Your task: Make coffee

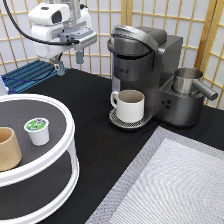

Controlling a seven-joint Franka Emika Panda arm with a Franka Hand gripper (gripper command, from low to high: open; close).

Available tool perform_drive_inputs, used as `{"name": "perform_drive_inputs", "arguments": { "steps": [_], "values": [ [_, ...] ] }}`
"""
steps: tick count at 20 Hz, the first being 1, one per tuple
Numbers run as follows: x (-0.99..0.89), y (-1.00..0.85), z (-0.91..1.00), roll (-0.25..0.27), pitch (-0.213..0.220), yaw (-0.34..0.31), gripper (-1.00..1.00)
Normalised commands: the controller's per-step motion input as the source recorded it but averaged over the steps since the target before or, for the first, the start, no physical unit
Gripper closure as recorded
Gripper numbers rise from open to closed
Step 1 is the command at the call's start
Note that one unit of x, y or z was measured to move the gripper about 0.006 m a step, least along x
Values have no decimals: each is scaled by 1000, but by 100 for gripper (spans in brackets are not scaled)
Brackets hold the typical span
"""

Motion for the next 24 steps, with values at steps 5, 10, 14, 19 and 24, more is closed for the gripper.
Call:
{"name": "perform_drive_inputs", "arguments": {
  "steps": [5, 10, 14, 19, 24],
  "values": [
    [80, 0, 5, 0, 20, 0, -100],
    [344, 16, 151, 0, 40, -10, -100],
    [926, 52, 671, 11, 121, 0, -100],
    [1000, 36, 742, 8, 134, 0, -100],
    [969, 1, 728, 80, 201, 0, -100]
  ]
}}
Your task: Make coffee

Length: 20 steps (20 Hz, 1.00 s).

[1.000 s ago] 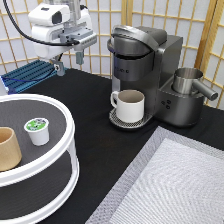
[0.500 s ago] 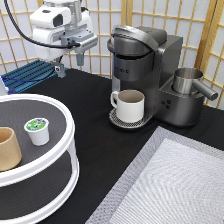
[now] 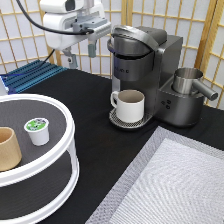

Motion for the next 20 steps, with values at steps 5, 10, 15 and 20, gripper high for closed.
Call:
{"name": "perform_drive_inputs", "arguments": {
  "steps": [5, 10, 15, 20],
  "values": [
    [844, -49, 659, 148, 224, 0, -100],
    [705, -107, 392, 165, 200, -3, -100],
    [507, -4, 174, 80, 71, -40, -100],
    [295, 132, 195, 5, 0, -69, -100]
  ]
}}
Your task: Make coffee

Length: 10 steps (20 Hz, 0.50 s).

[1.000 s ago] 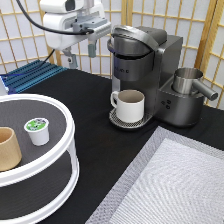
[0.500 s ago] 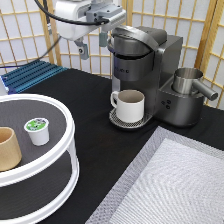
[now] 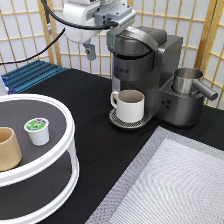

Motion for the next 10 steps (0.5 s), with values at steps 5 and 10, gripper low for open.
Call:
{"name": "perform_drive_inputs", "arguments": {
  "steps": [5, 10],
  "values": [
    [117, 364, 373, 0, 0, -52, -100],
    [76, 466, 401, 0, 0, -36, -100]
  ]
}}
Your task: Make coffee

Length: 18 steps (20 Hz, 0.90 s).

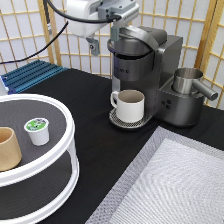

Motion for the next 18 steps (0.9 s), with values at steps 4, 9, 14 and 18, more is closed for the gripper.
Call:
{"name": "perform_drive_inputs", "arguments": {
  "steps": [4, 9, 14, 18],
  "values": [
    [59, 549, 648, -22, 0, -49, -100],
    [159, 691, 741, -66, 2, -42, -100],
    [340, 782, 577, -119, 40, -40, -100],
    [354, 800, 614, -156, 80, -29, -100]
  ]
}}
